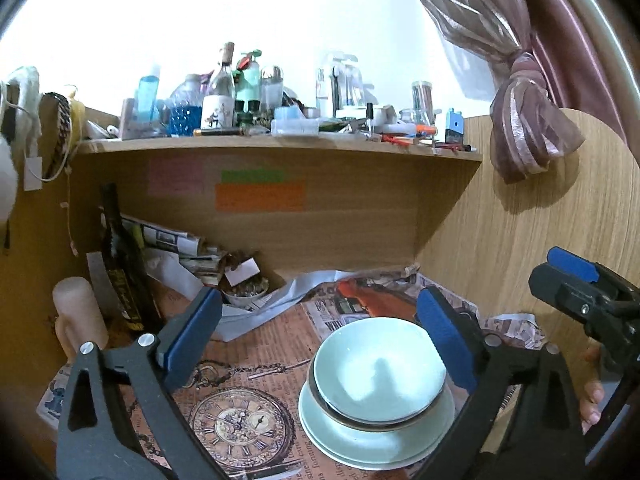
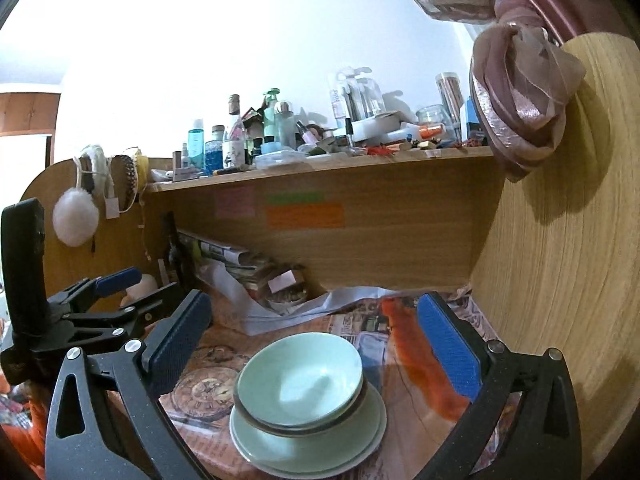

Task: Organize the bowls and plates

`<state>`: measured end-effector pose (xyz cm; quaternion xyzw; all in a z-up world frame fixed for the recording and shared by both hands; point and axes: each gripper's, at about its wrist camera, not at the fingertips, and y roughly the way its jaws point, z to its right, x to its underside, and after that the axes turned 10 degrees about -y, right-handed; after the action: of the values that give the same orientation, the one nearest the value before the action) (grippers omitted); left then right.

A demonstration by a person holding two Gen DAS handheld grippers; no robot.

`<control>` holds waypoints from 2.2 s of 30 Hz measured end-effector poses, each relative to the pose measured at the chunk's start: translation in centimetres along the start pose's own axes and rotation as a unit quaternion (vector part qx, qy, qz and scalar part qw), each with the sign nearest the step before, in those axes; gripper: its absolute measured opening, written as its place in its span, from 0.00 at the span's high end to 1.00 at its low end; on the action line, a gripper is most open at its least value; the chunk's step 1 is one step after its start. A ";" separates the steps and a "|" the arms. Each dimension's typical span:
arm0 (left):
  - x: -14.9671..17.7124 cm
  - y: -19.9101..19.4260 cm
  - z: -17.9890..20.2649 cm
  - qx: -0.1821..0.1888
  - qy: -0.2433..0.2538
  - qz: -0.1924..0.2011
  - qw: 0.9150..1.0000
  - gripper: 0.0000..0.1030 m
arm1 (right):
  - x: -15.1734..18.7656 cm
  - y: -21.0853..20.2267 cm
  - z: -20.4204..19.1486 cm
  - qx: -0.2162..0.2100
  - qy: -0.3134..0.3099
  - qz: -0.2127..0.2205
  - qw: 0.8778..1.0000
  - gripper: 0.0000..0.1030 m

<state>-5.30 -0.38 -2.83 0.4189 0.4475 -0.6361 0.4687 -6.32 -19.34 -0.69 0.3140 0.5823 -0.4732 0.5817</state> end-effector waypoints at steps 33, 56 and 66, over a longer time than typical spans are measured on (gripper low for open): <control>0.5 -0.4 0.7 0.002 0.005 0.011 1.000 0.00 | 0.3 0.2 0.4 -0.010 0.012 0.004 1.000 0.00; 0.8 0.1 1.1 0.021 0.010 0.005 1.000 0.00 | 0.4 0.4 0.7 -0.008 0.013 0.005 1.000 0.00; 0.9 0.4 1.1 0.023 -0.002 -0.004 1.000 0.00 | 0.5 0.7 0.8 -0.014 0.018 0.002 1.000 0.00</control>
<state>-5.21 -1.69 -3.45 0.4269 0.4335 -0.6488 0.4570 -5.49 -19.92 -1.23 0.3155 0.5988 -0.4579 0.5765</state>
